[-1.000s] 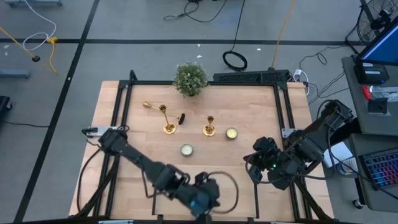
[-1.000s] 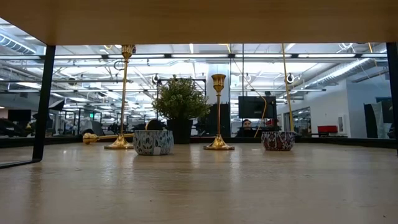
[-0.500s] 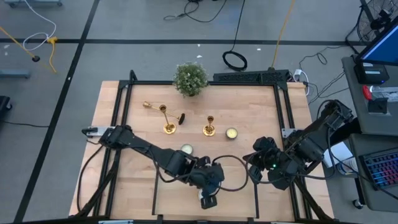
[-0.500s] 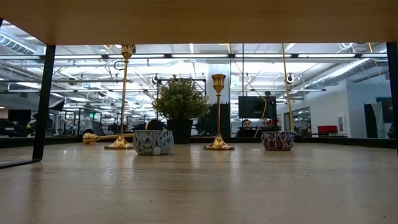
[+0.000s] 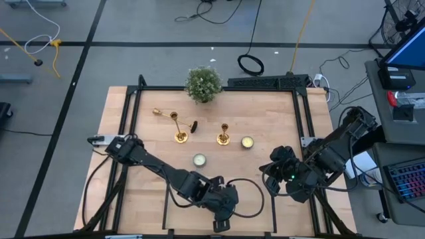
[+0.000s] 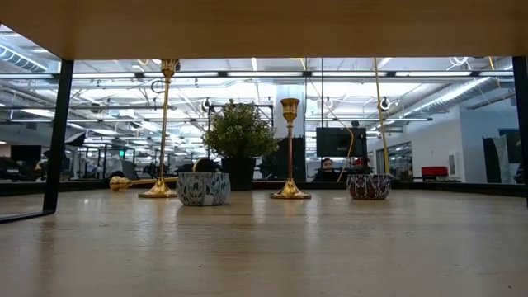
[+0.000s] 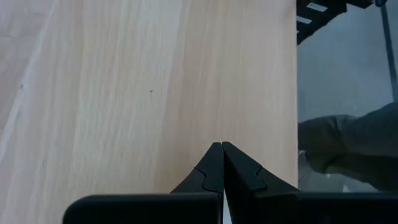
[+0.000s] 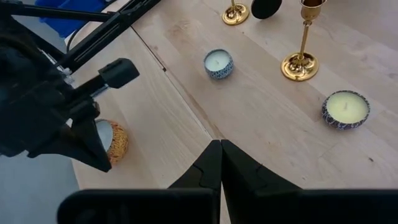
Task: Pick & Place candle stick holders
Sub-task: Put the yellow scented candle on the shelf
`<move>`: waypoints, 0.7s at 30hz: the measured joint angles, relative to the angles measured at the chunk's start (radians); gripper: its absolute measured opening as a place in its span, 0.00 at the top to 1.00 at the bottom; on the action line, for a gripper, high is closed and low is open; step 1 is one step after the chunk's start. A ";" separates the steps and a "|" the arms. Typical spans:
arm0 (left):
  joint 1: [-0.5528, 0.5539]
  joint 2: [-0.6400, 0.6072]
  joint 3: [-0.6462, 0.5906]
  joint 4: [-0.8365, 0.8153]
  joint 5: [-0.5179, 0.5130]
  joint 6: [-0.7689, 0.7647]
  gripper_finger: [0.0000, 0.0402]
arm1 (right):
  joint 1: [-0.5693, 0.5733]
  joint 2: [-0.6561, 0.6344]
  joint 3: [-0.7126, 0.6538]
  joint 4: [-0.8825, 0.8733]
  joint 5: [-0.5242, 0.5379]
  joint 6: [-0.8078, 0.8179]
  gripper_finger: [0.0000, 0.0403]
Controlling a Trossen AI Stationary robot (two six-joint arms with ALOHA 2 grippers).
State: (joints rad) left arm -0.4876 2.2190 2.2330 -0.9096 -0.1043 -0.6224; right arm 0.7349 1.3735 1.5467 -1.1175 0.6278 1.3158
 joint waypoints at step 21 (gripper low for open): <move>-0.050 0.001 0.001 -0.085 -0.009 -0.080 1.00 | 0.000 0.000 0.000 0.008 0.000 0.000 1.00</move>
State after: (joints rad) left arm -0.5379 2.2200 2.2341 -0.9942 -0.1137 -0.7029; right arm 0.7349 1.3735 1.5467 -1.1099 0.6281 1.3155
